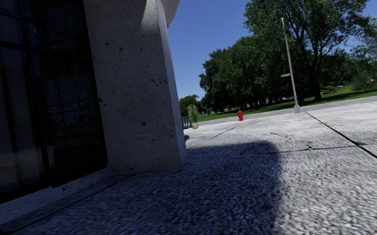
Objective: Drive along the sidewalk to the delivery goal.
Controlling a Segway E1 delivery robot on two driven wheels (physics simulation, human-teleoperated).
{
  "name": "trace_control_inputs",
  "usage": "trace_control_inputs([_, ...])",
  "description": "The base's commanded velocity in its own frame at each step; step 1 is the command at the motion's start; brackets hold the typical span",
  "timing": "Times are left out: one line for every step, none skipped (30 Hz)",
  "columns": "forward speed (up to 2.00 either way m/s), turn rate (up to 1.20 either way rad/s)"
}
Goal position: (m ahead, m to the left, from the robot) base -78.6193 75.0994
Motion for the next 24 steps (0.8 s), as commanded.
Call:
trace_control_inputs([2.0,-0.54])
trace_control_inputs([2.0,-0.54])
trace_control_inputs([2.0,-0.55])
trace_control_inputs([2.0,-0.55])
trace_control_inputs([2.0,-0.55])
trace_control_inputs([2.0,-0.55])
trace_control_inputs([2.0,-0.55])
trace_control_inputs([2.0,-0.55])
trace_control_inputs([2.0,-0.55])
trace_control_inputs([2.0,-0.55])
trace_control_inputs([2.0,-0.51])
trace_control_inputs([2.0,-0.51])
trace_control_inputs([2.0,-0.38])
trace_control_inputs([2.0,0.0])
trace_control_inputs([2.0,0.0])
trace_control_inputs([2.0,0.0])
trace_control_inputs([2.0,0.0])
trace_control_inputs([2.0,0.0])
trace_control_inputs([2.0,0.0])
trace_control_inputs([2.0,0.0])
trace_control_inputs([2.0,0.0])
trace_control_inputs([2.0,0.0])
trace_control_inputs([2.0,0.0])
trace_control_inputs([2.0,0.0])
